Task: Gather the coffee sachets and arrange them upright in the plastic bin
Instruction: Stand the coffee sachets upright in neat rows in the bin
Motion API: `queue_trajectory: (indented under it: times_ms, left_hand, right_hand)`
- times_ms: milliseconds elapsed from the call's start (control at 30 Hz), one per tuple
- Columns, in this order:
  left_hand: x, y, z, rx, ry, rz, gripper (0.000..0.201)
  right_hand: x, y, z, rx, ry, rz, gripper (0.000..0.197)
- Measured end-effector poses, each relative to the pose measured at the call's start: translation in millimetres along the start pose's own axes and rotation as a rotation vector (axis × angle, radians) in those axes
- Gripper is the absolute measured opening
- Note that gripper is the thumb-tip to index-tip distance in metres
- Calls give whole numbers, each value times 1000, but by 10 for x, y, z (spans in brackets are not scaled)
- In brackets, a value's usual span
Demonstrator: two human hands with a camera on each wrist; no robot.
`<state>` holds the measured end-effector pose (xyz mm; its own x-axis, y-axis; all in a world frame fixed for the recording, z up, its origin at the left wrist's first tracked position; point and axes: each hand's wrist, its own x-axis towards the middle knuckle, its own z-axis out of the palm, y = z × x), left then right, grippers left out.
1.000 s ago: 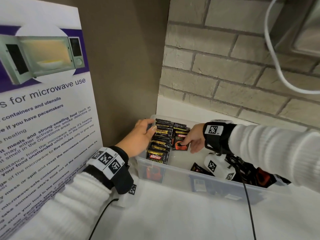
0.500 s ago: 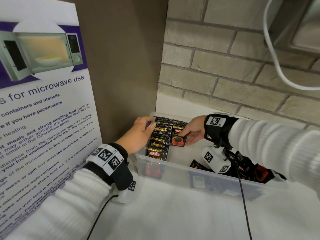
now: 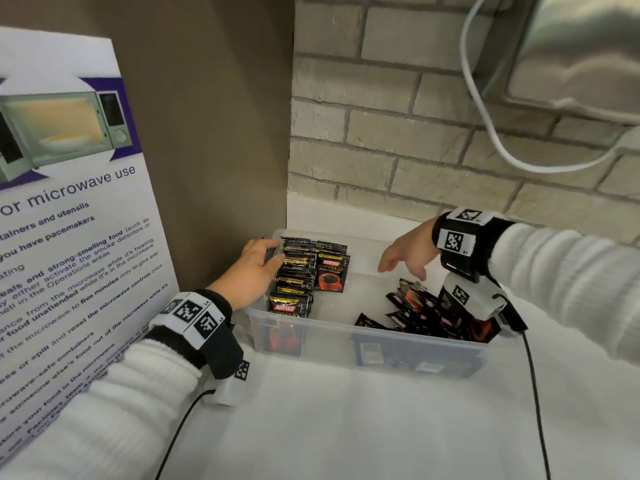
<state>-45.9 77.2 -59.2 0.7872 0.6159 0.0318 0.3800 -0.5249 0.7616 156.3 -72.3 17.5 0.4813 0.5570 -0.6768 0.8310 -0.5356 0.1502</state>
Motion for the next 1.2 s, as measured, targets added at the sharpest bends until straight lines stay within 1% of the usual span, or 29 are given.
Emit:
queue_trajectory:
  times_ms: [33,100,133,167,233,267,367,500,600,667,733,800,833,867,900,933,967,1000,1067,1100,1133,1200]
  left_hand:
    - [0,2,0,10,-2,-1,45]
    - [2,-2,2,21,-4,-6,45]
    - [8,-8,3,24,-5,-8,45]
    - [10,-10,4,25,-7,-8,46]
    - [15,-10,6,29,-12,-8,46]
    - [14,-9,8,31,-13,-8,46]
    - [2,3,10,27,-11,-12,45]
    - [20,-16,14,40,-6,-12,45]
    - [33,-32,17,50,-2,-8,46]
    - [38,-37,18,55,-3,-6,46]
    - [39,-33,12,67,-8,-19,45]
    - [19,8,0,146,22,-9,44]
    - [-13,65,-12,211,55,28,44]
    - [-44,148,-27,255,85,95,46]
    - [-90,263,-30,249,96,178,49]
    - [-140,396,-30,178,79,250,52]
    - [-194,550,-22,46,30,282,55]
    - [-236,685,-9,-113,-48,278,59]
    - [-280,900,46,-423,-226,208,72]
    - [-288,964,82,-537,-314,159,75]
    - [-292,992,116,-631,-397,104,73]
    - [-289,979,166,-771,-526,-18,59]
  right_hand:
    - [-38,26,64,-119,-59,-5,79]
    - [-43,49,232,-270,-189,-8,86]
    - [-26,53,310,-348,-215,-4,88]
    - [-6,60,379,-422,-201,0,91]
    - [59,110,463,-506,-113,-7,91]
    - [64,143,465,-491,-83,-11,87]
    - [43,211,442,-438,-57,-26,63]
    - [51,248,475,-501,-4,-112,52]
    - [-14,308,413,-421,78,-145,47]
    - [-109,361,333,-360,158,-148,43]
    - [-232,432,242,-285,267,-136,38]
    - [-387,496,142,-183,391,-142,33]
    - [-460,521,96,-127,457,-156,31]
    - [-526,531,54,-76,516,-170,30]
    - [-571,524,27,-30,556,-188,29]
    - [-612,490,1,8,580,-212,29]
    - [-643,433,-17,40,589,-242,29]
    - [-668,346,-29,59,586,-277,29]
    - [-699,131,-43,78,577,-351,26]
    - [-704,22,-51,90,580,-391,25]
    - [-710,-88,-59,107,590,-432,25]
    - [-711,-264,-79,157,619,-504,30]
